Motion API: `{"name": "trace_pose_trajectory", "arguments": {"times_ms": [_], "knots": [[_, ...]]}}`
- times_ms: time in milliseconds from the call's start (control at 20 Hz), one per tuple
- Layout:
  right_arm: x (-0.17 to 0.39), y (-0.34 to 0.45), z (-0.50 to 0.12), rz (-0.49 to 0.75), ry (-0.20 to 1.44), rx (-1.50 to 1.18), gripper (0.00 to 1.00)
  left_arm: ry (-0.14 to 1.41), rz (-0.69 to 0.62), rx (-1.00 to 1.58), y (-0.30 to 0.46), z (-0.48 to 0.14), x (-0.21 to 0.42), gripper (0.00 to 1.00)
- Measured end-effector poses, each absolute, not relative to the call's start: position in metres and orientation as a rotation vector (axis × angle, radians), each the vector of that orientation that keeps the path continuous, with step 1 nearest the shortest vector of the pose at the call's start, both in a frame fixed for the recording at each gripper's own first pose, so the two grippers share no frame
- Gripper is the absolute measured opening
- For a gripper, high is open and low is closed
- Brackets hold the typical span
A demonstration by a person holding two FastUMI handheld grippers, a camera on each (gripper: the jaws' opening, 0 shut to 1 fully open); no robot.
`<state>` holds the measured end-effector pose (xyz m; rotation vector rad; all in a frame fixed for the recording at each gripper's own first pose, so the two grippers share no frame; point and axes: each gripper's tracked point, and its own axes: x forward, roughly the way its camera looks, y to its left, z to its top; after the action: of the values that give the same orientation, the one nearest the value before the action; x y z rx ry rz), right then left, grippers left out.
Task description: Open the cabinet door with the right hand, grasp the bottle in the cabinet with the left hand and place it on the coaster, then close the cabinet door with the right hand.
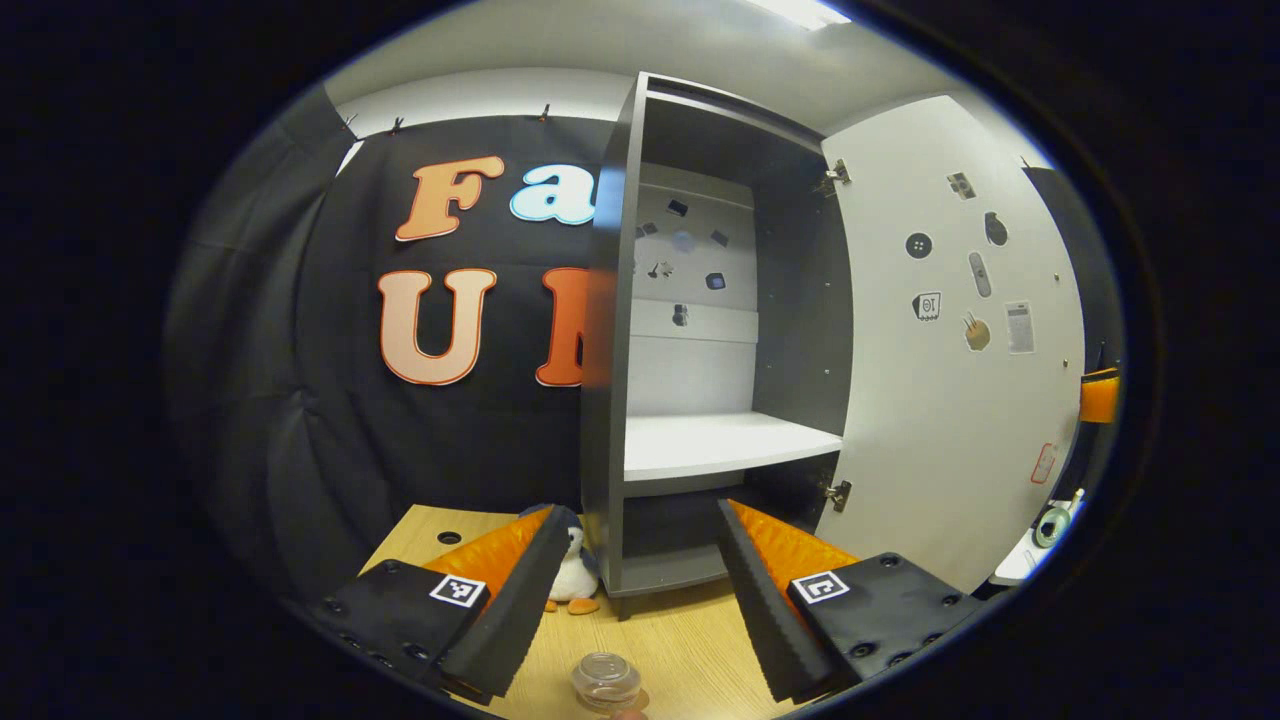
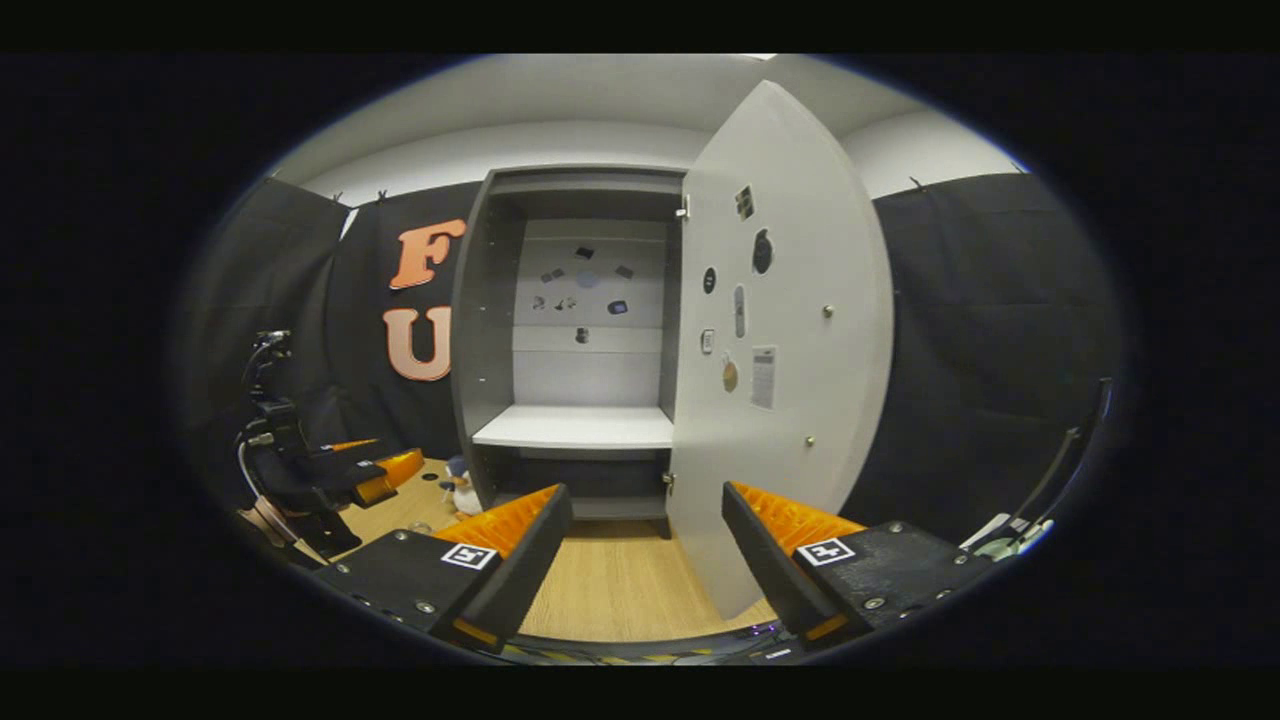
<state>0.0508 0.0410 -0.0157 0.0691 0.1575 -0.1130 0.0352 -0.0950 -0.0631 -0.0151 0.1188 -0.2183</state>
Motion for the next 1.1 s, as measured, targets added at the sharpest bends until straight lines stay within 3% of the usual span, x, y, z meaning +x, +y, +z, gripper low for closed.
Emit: {"name": "trace_pose_trajectory", "arguments": {"times_ms": [50, 100, 200, 250, 600, 800, 1100], "knots": [[0.046, 0.028, -0.012, -0.138, 0.157, 0.065, 0.99, 0.119, -0.209, -0.019, -0.093, -0.059, 0.035, 0.96], [0.039, 0.014, -0.007, -0.165, 0.153, 0.064, 0.94, 0.114, -0.201, -0.022, -0.093, -0.053, 0.034, 0.95], [0.029, -0.016, 0.002, -0.217, 0.145, 0.076, 0.99, 0.107, -0.184, -0.016, -0.09, -0.046, 0.035, 0.95], [0.024, -0.027, 0.005, -0.233, 0.143, 0.087, 0.94, 0.106, -0.181, -0.018, -0.09, -0.043, 0.035, 0.95], [0.013, -0.111, 0.018, -0.373, 0.13, 0.027, 0.94, 0.085, -0.142, 0.006, -0.092, -0.034, 0.029, 0.95], [0.027, -0.112, 0.02, -0.323, 0.111, 0.035, 0.89, 0.069, -0.132, -0.002, -0.094, -0.024, 0.023, 0.96], [0.039, -0.111, 0.029, -0.246, 0.075, 0.027, 0.96, 0.072, -0.086, -0.031, -0.083, -0.024, 0.017, 0.95]]}}
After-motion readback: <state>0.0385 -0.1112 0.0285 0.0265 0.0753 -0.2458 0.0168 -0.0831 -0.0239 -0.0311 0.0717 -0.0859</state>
